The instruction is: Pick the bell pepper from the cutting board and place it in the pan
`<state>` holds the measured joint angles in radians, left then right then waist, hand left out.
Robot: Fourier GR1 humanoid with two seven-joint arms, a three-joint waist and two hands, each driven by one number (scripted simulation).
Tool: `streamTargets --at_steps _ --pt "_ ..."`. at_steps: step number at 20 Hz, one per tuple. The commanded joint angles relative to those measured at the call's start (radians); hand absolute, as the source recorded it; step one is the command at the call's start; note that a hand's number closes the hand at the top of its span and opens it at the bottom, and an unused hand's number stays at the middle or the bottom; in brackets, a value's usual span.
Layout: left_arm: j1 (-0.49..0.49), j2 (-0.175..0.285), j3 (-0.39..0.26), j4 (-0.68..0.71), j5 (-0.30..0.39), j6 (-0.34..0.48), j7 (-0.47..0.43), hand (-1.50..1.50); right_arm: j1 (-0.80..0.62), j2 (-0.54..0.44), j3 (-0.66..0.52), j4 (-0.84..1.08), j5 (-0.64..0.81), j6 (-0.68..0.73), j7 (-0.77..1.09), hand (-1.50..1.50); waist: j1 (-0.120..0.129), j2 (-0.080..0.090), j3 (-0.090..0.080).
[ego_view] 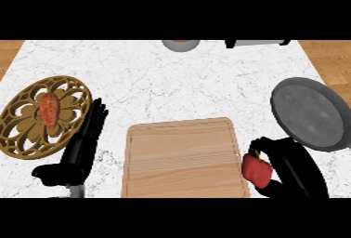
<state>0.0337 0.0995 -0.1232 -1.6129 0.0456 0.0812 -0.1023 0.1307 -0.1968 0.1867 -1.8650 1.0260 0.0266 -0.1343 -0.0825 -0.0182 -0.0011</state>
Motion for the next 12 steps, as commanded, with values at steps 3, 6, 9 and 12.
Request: streamTargets --at_steps 3,6,9,12 --pt "-0.038 -0.01 -0.004 0.072 -0.002 -0.026 -0.056 0.0 0.218 0.015 -0.135 -0.339 -0.213 0.064 0.079 1.5 0.035 0.013 0.0" --pt "-0.045 -0.028 -0.05 -0.008 -0.032 0.003 0.048 0.0 0.199 0.018 -0.26 -0.353 -0.334 0.11 0.134 1.5 0.064 0.016 0.001" --pt "-0.077 -0.03 -0.05 -0.003 -0.029 -0.012 0.051 0.0 0.159 0.038 -0.355 -0.241 -0.422 0.072 0.106 1.5 0.074 0.018 0.002" --pt "-0.084 -0.049 -0.04 0.053 -0.04 0.002 0.012 0.0 0.039 0.009 -0.463 -0.061 -0.479 0.036 0.06 1.5 0.082 0.021 0.002"
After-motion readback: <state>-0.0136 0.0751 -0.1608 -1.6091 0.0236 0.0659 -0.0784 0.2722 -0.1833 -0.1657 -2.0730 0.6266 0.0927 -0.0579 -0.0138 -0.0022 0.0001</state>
